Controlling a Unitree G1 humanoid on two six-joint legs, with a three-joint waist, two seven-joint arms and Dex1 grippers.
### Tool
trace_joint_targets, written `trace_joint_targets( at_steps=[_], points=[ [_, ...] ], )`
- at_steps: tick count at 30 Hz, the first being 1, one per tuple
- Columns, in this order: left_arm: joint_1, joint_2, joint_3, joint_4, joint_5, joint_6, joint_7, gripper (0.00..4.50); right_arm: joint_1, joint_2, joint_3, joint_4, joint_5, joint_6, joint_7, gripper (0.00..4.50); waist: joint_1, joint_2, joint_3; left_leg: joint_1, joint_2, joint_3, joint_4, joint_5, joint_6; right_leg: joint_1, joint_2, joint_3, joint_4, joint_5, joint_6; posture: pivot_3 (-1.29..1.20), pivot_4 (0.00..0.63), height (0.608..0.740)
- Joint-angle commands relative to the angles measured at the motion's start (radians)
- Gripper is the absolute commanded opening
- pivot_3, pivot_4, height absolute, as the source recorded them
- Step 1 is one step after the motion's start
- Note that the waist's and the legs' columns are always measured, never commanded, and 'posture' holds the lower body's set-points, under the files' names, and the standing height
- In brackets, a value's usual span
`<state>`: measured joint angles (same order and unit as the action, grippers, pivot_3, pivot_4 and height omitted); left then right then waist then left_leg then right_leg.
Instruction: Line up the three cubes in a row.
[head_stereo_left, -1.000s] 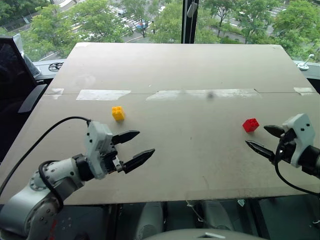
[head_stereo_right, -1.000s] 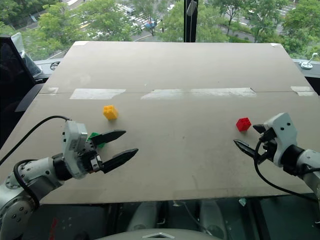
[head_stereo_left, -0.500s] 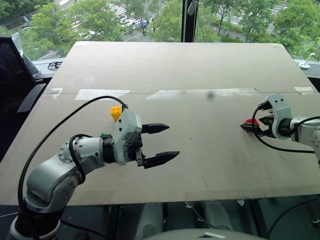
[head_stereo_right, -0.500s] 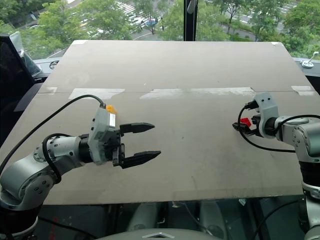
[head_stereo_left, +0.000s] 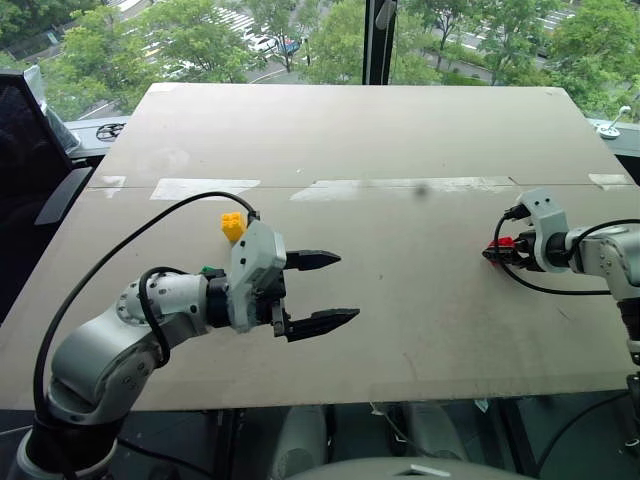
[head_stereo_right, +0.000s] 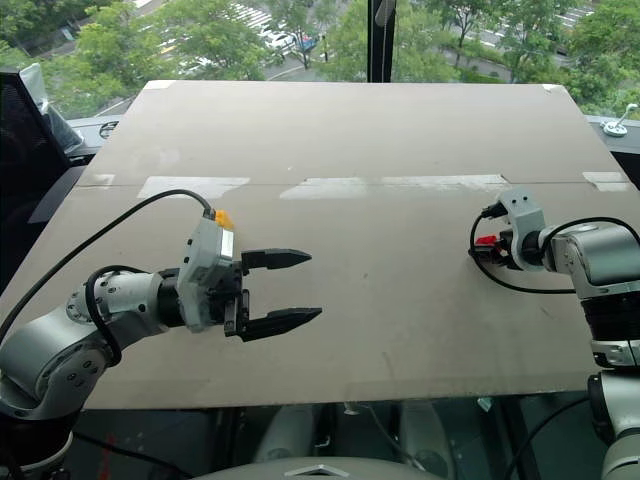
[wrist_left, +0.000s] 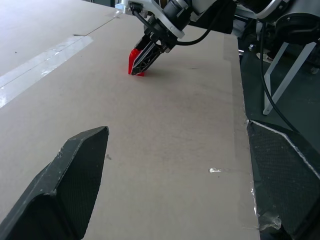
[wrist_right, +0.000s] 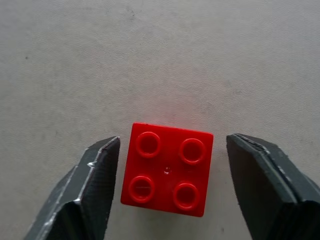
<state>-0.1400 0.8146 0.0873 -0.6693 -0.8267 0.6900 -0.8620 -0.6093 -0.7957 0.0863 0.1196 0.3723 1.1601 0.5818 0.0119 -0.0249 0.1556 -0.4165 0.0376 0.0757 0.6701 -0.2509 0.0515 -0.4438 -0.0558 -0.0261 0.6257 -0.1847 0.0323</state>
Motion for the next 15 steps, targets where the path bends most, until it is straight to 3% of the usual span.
trace_joint_targets(
  at_steps=[1, 5, 9, 15],
  points=[
    [0.007, 0.004, 0.019, -0.03, -0.004, -0.017, -0.001, 4.5, -0.025, -0.018, 0.018, 0.003, -0.033, -0.044, 0.037, 1.35, 0.0, 0.0, 0.0, 0.0, 0.0, 0.0, 0.0, 0.0, 0.0, 0.0, 0.0, 0.0, 0.0, 0.0, 0.0, 0.0, 0.15, 0.74],
    [0.06, 0.001, 0.045, -0.035, 0.008, -0.035, 0.008, 4.5, -0.01, -0.052, 0.047, -0.071, -0.035, -0.153, 0.153, 1.37, -0.002, 0.0, 0.0, 0.0, 0.0, 0.0, 0.0, 0.0, 0.0, 0.0, 0.0, 0.001, 0.0, 0.0, 0.0, 0.0, 0.15, 0.74],
    [0.165, 0.0, 0.1, -0.051, 0.012, -0.057, 0.011, 4.5, -0.013, -0.097, 0.147, -0.196, -0.072, -0.454, 0.405, 1.37, -0.009, 0.002, 0.001, 0.0, 0.001, 0.0, 0.0, 0.0, 0.0, 0.0, 0.001, 0.0, 0.0, -0.001, 0.001, 0.0, 0.15, 0.74],
    [0.257, -0.005, 0.127, -0.064, 0.042, -0.094, 0.01, 4.5, -0.217, 0.039, 0.377, 0.046, -0.258, -0.83, 0.634, 1.37, -0.028, 0.002, 0.001, 0.002, 0.002, 0.0, 0.0, 0.0, -0.001, 0.0, 0.002, 0.0, 0.0, -0.001, 0.002, 0.0, 0.15, 0.74]
  ],
)
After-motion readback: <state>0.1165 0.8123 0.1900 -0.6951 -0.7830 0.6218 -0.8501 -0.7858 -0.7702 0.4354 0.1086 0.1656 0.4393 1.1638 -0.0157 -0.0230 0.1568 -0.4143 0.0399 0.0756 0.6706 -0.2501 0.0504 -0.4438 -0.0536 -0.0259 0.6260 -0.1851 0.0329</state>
